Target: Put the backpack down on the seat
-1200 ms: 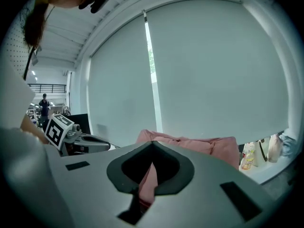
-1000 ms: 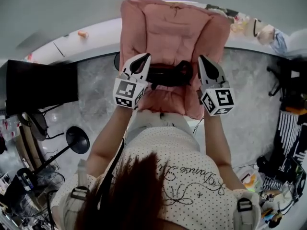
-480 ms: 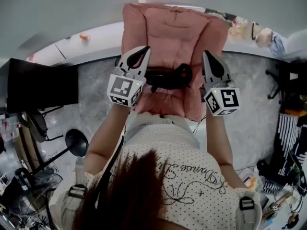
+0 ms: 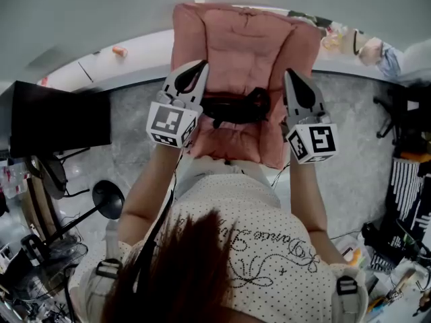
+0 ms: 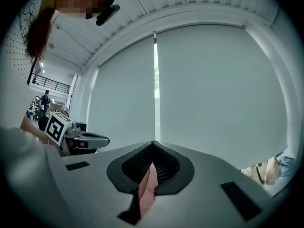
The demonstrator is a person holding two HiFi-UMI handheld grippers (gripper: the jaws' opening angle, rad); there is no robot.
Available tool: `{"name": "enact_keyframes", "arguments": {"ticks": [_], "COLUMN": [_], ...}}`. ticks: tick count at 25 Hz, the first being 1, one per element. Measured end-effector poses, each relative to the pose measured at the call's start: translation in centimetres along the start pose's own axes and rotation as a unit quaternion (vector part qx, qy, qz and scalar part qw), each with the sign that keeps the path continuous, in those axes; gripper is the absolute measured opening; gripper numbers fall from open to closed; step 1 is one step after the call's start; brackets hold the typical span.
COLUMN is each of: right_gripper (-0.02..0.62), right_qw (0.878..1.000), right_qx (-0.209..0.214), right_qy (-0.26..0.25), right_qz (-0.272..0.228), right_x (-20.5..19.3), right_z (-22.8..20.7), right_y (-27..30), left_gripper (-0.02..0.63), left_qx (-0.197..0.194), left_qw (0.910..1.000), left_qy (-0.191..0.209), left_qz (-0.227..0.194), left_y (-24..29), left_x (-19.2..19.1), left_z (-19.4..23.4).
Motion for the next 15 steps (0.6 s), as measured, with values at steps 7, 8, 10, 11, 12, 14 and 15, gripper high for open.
{"name": "enact_keyframes", "arguments": {"ticks": [7,8,10,11,12,14,15], "right_gripper": [0.01,0.011,0.011,0.011,0.011,0.011,0.011], "right_qw": [1.0,1.0,1.0,1.0,1.0,1.0,1.0], "right_qx": [0.002,0.002,0.001,0.001,0.001,0.001,0.001], "right_qy": [0.001,0.001,0.002,0.001,0.001,0.0,-0.001], "right_qz": [-0.011,-0.011,-0.013,-0.014,-0.015,-0.015,-0.015], "right_x": [0.41,0.42,0.43,0.44,0.45,0.49,0.51], "right_z": [0.33,0.33,0.42,0.47,0.54,0.69,0.77], "right_y": [0.36,0.35,0.15,0.0,-0.15,-0.43,-0.57], "left_gripper": [0.005,0.005,0.005,0.005,0.005,0.005,0.005], "left_qx": [0.002,0.002,0.002,0.003,0.003,0.004,0.004], "left_qw": [1.0,1.0,1.0,1.0,1.0,1.0,1.0], "left_qy": [-0.001,-0.002,-0.002,-0.003,-0.003,-0.005,-0.005], "left_qz": [0.0,0.0,-0.002,-0.002,-0.003,-0.004,-0.005], "left_y": [-0.28,-0.29,-0.45,-0.55,-0.65,-0.86,-0.97], "left_x": [-0.05,-0.11,-0.18,-0.21,-0.23,-0.21,-0.17], "left_z": [0.15,0.09,-0.1,-0.21,-0.31,-0.51,-0.61]}}
Point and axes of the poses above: the fingertips, and each gripper's own axes: y forward along the fingers, z to its left, x out of its top, the point moved 7 cm from there along -y, backward along the fingers, and after that the axes turned 10 degrees about x, right-handed, at the moved point
